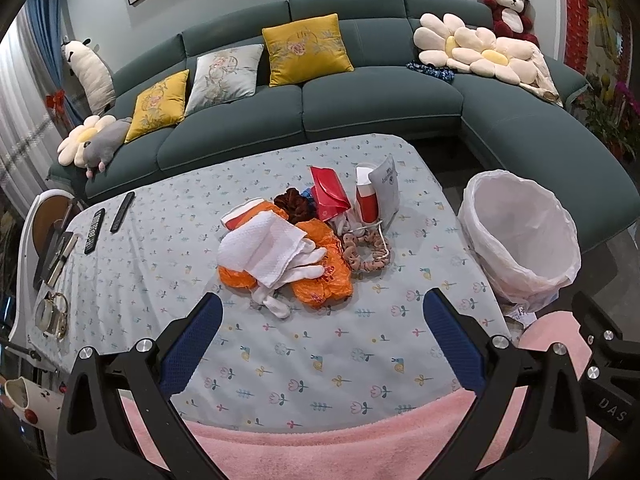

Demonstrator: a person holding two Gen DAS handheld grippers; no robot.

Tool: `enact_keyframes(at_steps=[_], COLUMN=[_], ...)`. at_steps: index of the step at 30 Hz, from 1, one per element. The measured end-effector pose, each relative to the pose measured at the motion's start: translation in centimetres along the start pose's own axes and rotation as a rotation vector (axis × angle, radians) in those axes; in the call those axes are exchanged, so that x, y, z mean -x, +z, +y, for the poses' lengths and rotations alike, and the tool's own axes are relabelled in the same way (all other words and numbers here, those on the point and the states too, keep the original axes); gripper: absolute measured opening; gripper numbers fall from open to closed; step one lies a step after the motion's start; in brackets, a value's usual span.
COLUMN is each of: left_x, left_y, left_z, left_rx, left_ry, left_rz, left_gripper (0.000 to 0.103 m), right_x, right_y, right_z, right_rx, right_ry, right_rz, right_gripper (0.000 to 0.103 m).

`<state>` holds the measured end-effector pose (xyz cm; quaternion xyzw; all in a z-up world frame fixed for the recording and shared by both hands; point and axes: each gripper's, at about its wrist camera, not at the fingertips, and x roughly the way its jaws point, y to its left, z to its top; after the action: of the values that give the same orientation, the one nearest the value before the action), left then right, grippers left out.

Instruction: Collect trash

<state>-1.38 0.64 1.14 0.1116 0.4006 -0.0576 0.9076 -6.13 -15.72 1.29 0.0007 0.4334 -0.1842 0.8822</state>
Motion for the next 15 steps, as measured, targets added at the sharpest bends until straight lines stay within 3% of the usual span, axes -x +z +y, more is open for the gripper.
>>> enact_keyframes(at_steps=[15], left_x=[-0.03], left_y=[-0.02], left_z=[0.48], left_rx=[0.026], left_ry=[-0.002], left_rz=[0.015], left_gripper=[0.096], right_x=[0.32], right_y=[0.01], right_z=[0.31], right_rx=[0.007], right_ry=[-0.014], right_rz=[-0.008], right_gripper=[0.096])
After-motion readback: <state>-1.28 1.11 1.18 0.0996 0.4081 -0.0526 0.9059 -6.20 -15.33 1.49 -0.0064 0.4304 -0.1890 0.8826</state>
